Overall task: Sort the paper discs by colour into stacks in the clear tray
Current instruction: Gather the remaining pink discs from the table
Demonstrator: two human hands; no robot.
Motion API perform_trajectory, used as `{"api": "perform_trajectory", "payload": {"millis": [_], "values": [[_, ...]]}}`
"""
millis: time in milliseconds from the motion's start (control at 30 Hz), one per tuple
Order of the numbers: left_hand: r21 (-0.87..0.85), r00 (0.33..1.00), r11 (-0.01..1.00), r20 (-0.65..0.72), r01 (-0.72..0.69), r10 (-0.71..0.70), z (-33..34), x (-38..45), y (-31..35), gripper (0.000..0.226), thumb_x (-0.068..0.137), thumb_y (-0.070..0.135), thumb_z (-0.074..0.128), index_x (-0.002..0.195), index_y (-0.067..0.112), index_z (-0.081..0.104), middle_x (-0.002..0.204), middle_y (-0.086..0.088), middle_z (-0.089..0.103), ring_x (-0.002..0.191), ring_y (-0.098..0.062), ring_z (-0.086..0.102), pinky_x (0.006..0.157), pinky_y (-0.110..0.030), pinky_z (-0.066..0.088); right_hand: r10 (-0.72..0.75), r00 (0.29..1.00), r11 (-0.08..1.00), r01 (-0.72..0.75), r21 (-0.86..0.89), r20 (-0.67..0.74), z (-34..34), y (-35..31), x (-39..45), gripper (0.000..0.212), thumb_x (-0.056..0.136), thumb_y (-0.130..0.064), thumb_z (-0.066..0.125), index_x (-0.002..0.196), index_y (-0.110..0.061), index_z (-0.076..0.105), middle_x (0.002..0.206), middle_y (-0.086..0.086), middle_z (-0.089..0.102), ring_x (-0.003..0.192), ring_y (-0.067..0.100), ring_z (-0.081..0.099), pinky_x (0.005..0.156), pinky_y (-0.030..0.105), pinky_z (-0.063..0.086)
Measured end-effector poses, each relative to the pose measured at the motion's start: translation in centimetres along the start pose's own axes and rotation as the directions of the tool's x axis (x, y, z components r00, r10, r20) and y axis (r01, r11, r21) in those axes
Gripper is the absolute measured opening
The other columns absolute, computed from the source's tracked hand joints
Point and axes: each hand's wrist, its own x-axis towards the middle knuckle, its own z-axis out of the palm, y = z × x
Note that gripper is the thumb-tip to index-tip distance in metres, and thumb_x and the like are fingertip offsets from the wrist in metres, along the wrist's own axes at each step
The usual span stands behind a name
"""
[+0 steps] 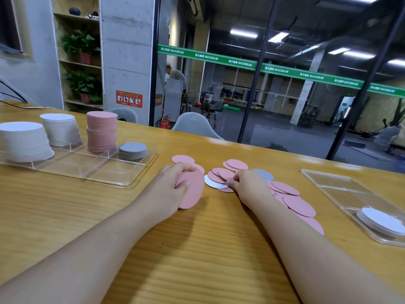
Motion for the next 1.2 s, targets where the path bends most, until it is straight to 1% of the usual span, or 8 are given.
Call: {"api": "perform_trajectory", "payload": {"millis": [167, 300, 467, 633, 767, 967, 1100, 1200], "values": [[-0.008, 1.0, 1.0, -0.017, 0.01, -0.01, 0.1, 0.2, -0.1, 0.036, 0.095, 0.014, 0.045, 0.109, 0.046, 0.051, 0.115, 0.011, 0.042, 0.081, -0.008, 0.056, 0.055, -0.026, 0.054, -0.059, 0.994, 0.998, 0.06, 0.006, -0.09, 0.6, 0.6, -0.4, 0.025, 0.098, -0.024, 0.042, 0.112, -0.011, 0.058, 0.1, 0.007, 0.06, 0.091, 0.021, 0.057, 0.059, 0.016, 0.04], [-0.022, 0.999, 1.0, -0.035, 0.015, -0.016, 0.3, 0.1, -0.2, 0.036, 0.095, 0.014, 0.046, 0.107, 0.047, 0.053, 0.111, 0.013, 0.043, 0.078, -0.012, 0.059, 0.055, -0.029, 0.055, -0.053, 0.995, 0.988, 0.041, -0.148, -0.081, 0.3, 0.1, -1.0, 0.015, 0.099, -0.012, 0.04, 0.084, -0.012, 0.045, 0.115, 0.01, 0.059, 0.107, 0.027, 0.055, 0.068, 0.03, 0.035], [-0.022, 0.999, 1.0, -0.048, 0.004, -0.005, 0.3, 0.4, -0.4, 0.038, 0.094, 0.014, 0.046, 0.102, 0.051, 0.051, 0.106, 0.019, 0.042, 0.083, -0.007, 0.056, 0.056, -0.026, 0.054, -0.177, 0.941, 0.984, 0.17, -0.052, -0.287, 0.8, 0.5, -1.9, 0.024, 0.095, -0.009, 0.038, 0.118, -0.01, 0.043, 0.108, 0.008, 0.06, 0.082, 0.025, 0.049, 0.065, 0.032, 0.034], [-0.013, 0.997, 0.999, -0.068, 0.033, -0.034, 0.2, 0.6, -0.6, 0.04, 0.095, 0.013, 0.042, 0.101, 0.052, 0.048, 0.11, 0.018, 0.041, 0.08, -0.013, 0.058, 0.063, -0.031, 0.055, -0.407, 0.731, 0.769, 0.598, 0.226, -0.548, -0.4, -1.1, -3.0, 0.021, 0.099, -0.013, 0.038, 0.11, -0.014, 0.055, 0.099, 0.001, 0.06, 0.092, 0.021, 0.054, 0.081, 0.038, 0.044], [-0.052, 0.991, 0.996, -0.108, 0.075, -0.08, 0.2, 0.9, -0.8, 0.037, 0.096, 0.012, 0.037, 0.11, 0.044, 0.048, 0.125, 0.006, 0.041, 0.097, -0.018, 0.055, 0.069, -0.039, 0.057, -0.461, 0.706, 0.642, 0.684, 0.347, -0.538, -1.3, -2.7, -4.2, 0.021, 0.097, -0.007, 0.037, 0.108, -0.016, 0.054, 0.1, 0.001, 0.058, 0.09, 0.018, 0.053, 0.078, 0.03, 0.043], [-0.121, 0.982, 0.988, -0.151, 0.093, -0.111, 0.2, 0.9, -0.3, 0.026, 0.1, 0.023, 0.032, 0.107, 0.037, 0.053, 0.121, 0.003, 0.044, 0.08, -0.013, 0.057, 0.049, -0.024, 0.05, -0.499, 0.774, 0.772, 0.601, 0.206, -0.39, 1.1, -2.7, -3.9, 0.024, 0.098, -0.011, 0.034, 0.117, -0.017, 0.048, 0.102, 0.005, 0.055, 0.092, 0.021, 0.05, 0.08, 0.041, 0.044], [-0.052, 0.99, 0.997, -0.125, 0.058, -0.064, 0.1, 0.7, -0.2, 0.019, 0.097, 0.03, 0.044, 0.114, 0.036, 0.05, 0.117, 0.007, 0.041, 0.086, -0.014, 0.057, 0.067, -0.032, 0.056, -0.464, 0.811, 0.783, 0.564, 0.263, -0.356, 1.4, -2.8, -4.1, 0.021, 0.1, -0.018, 0.033, 0.115, -0.015, 0.048, 0.101, 0.005, 0.061, 0.094, 0.024, 0.055, 0.082, 0.041, 0.044], [0.026, 0.993, 0.999, -0.112, 0.037, -0.034, 0.3, 0.4, -0.6, 0.032, 0.092, 0.021, 0.055, 0.115, 0.042, 0.045, 0.118, 0.007, 0.036, 0.095, -0.012, 0.052, 0.072, -0.023, 0.051, -0.513, 0.792, 0.756, 0.6, 0.263, -0.333, 1.3, -3.2, -4.3, 0.018, 0.099, -0.019, 0.039, 0.111, -0.018, 0.052, 0.096, 0.0, 0.066, 0.091, 0.018, 0.057, 0.08, 0.038, 0.046]]}}
